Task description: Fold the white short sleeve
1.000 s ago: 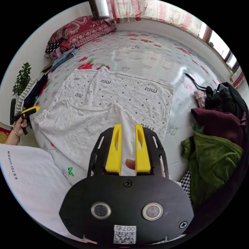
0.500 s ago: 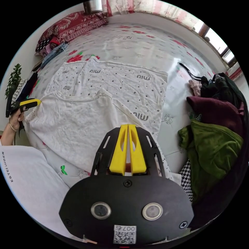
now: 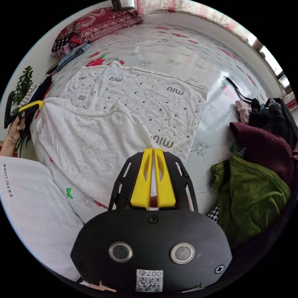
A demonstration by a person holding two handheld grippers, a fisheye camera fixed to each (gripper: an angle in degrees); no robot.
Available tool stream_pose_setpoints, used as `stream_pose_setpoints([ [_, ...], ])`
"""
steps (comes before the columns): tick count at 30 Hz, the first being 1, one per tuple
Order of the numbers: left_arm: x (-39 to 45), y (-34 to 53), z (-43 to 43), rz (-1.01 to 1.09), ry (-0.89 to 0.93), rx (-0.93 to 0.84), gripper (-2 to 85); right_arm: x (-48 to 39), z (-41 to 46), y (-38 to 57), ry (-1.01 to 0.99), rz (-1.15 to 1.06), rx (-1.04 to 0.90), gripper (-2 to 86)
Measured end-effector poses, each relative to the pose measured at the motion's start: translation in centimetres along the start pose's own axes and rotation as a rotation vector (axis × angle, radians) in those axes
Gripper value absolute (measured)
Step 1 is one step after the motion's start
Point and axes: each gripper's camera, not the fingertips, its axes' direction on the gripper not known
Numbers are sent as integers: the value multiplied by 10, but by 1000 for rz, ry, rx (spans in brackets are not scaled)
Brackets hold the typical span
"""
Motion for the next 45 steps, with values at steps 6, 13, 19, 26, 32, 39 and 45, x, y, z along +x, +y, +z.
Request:
stream_pose_setpoints([
  [6,-3,-25,-37,48,-43,100,-9,33,-74,2,15,21,187,-2],
  [13,-48,-132,0,-27,-70,188,0,109,-100,-63,13,118,267,2],
  [19,-84,-114,28,-211,-78,103,37,141,-78,-29,31,181,176,27],
  [26,-105,41,20,-408,-87,-13,45,162,-74,130,-189,407,137,40],
  [32,-126,96,41,-522,97,-54,87,199,-52,222,-478,726,145,52],
  [39,-160,73,69,-607,213,4,100,254,-25,217,-710,877,281,64],
  [45,-186,79,65,-695,376,99,11,275,-39,225,-777,922,333,34],
])
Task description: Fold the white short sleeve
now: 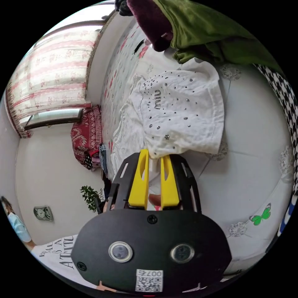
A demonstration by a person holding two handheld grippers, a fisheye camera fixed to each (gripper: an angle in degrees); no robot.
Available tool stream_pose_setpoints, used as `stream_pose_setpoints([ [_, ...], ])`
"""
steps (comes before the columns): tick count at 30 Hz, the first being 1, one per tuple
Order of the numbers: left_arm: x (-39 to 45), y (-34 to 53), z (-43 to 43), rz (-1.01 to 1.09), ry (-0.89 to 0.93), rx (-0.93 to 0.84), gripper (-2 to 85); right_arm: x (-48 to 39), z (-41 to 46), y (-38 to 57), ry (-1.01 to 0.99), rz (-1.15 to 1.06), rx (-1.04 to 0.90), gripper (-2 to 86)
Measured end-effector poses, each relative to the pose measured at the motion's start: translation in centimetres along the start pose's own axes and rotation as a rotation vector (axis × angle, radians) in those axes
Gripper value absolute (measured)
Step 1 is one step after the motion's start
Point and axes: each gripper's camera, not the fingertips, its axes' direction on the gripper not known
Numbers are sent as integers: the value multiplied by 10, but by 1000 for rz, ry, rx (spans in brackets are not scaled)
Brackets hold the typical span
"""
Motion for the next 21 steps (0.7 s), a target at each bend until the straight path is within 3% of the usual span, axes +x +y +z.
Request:
stream_pose_setpoints([
  [5,-16,11,-37,87,63,29,10,-18,-51,18,-4,-160,9,41],
  [10,-50,30,-23,10,36,-28,95,28,-44,36,-55,5,-78,60],
  [13,-48,29,-26,23,50,-21,132,45,-38,39,-165,97,-15,54],
  [15,-42,22,-22,64,18,-58,125,43,-26,34,-230,123,-3,40],
  [17,-46,14,-12,26,39,-143,57,37,-15,29,-252,135,-49,26],
  [21,-42,21,-58,58,270,33,0,0,-49,41,-397,43,23,2],
])
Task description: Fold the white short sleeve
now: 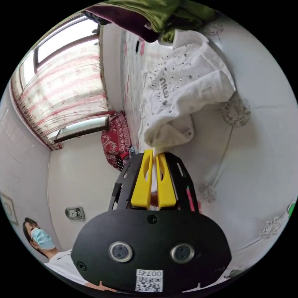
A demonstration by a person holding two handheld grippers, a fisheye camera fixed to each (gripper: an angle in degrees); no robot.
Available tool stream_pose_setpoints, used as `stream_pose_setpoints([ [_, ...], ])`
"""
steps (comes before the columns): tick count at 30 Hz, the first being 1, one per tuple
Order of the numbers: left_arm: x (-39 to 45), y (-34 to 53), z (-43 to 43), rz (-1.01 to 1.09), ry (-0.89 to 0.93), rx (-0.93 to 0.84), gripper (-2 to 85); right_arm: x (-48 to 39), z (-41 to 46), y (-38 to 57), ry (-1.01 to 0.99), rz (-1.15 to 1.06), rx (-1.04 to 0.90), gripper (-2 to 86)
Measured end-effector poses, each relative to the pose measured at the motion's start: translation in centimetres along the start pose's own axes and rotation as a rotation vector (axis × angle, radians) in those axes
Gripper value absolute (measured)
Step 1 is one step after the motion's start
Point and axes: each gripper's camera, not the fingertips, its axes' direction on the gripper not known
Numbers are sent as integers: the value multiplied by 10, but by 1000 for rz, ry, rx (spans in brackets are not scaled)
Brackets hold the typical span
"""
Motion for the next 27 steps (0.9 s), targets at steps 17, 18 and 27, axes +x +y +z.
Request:
stream_pose_setpoints([
  [17,133,129,-218,334,60,139,-5,-278,-62,162,233,-631,-302,-4],
  [18,131,123,-214,332,45,136,-3,-277,-45,155,270,-623,-334,-4],
  [27,59,-21,-81,-19,-207,64,110,-201,124,24,524,-437,-251,21],
])
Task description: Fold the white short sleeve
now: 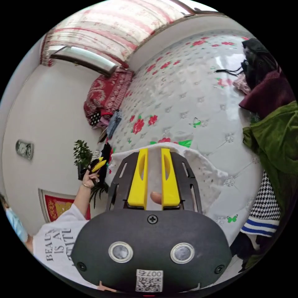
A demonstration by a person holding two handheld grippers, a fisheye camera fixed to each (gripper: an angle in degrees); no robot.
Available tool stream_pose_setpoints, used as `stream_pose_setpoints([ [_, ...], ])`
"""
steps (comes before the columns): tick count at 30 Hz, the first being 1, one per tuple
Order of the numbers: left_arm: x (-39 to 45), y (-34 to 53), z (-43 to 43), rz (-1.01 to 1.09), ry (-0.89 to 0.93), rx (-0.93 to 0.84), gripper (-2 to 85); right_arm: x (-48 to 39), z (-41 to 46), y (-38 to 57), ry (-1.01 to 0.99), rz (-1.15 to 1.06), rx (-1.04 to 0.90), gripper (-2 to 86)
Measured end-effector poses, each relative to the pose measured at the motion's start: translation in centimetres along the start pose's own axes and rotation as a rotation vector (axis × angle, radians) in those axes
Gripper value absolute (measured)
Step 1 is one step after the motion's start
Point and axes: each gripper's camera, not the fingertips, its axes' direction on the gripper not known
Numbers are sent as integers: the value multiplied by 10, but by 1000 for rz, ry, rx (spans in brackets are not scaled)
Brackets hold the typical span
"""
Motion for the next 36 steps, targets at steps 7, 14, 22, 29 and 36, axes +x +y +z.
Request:
stream_pose_setpoints([
  [7,-16,111,-26,189,-293,66,103,53,-1,100,270,-27,8,44],
  [14,-57,187,1,-10,-252,-82,93,113,27,125,239,147,5,78],
  [22,-5,189,16,69,-254,-107,85,113,86,59,314,52,-73,98],
  [29,-2,227,-3,5,-311,-92,48,132,116,34,286,62,-120,52],
  [36,-7,250,-21,-101,-353,-63,44,117,81,-11,547,-130,-38,5],
])
